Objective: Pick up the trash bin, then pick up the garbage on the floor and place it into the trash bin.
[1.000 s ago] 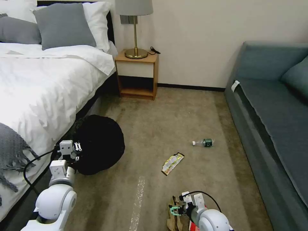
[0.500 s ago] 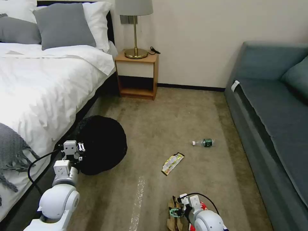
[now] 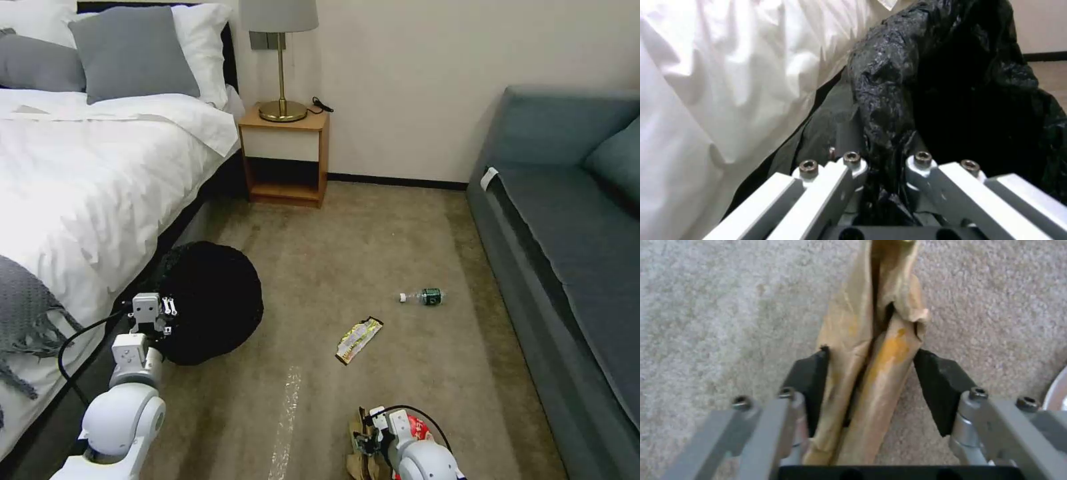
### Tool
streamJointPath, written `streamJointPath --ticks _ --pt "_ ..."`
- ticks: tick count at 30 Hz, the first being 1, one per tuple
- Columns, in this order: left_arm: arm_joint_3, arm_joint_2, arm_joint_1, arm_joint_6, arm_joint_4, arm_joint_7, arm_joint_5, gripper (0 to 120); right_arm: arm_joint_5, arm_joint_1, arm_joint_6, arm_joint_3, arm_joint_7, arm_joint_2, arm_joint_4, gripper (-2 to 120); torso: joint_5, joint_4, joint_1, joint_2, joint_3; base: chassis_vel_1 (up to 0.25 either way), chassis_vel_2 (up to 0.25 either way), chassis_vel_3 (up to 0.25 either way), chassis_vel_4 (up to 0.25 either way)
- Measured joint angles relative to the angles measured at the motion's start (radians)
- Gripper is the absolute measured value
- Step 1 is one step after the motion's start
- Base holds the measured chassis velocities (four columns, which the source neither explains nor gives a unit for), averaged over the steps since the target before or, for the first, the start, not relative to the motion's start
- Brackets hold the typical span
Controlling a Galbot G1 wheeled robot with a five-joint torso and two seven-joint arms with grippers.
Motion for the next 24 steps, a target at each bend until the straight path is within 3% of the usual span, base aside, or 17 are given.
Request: streamJointPath --ticks 5,10,11,24 --pt "-0.005 0.001 0.004 -0.004 -0.001 0.002 0.000 4 -0.001 -0.002 0.004 0.008 -0.001 0.000 0.002 25 0.0000 0.0000 0.000 0.000 0.000 0.000 0.000 0.000 0.000" --pt "-0.006 0.001 0.004 -0.005 -0.001 0.004 0.001 4 -0.003 -0.004 0.006 0.014 -0.002 0.001 0.004 13 0.0000 0.0000 0.000 0.000 0.000 0.000 0.000 0.000 0.000" --pt "-0.003 0.002 0.003 -0.007 -0.001 0.008 0.006 4 -0.006 -0.008 0.011 0.023 -0.004 0.003 0.007 0 0.0000 0.0000 0.000 0.000 0.000 0.000 0.000 0.000 0.000" --pt "0.009 0.007 0.000 -0.009 -0.003 0.027 0.016 4 -0.005 -0.006 0.025 0.063 -0.011 0.013 0.026 0 0.0000 -0.0001 0.000 0.000 0.000 0.000 0.000 0.000 0.000"
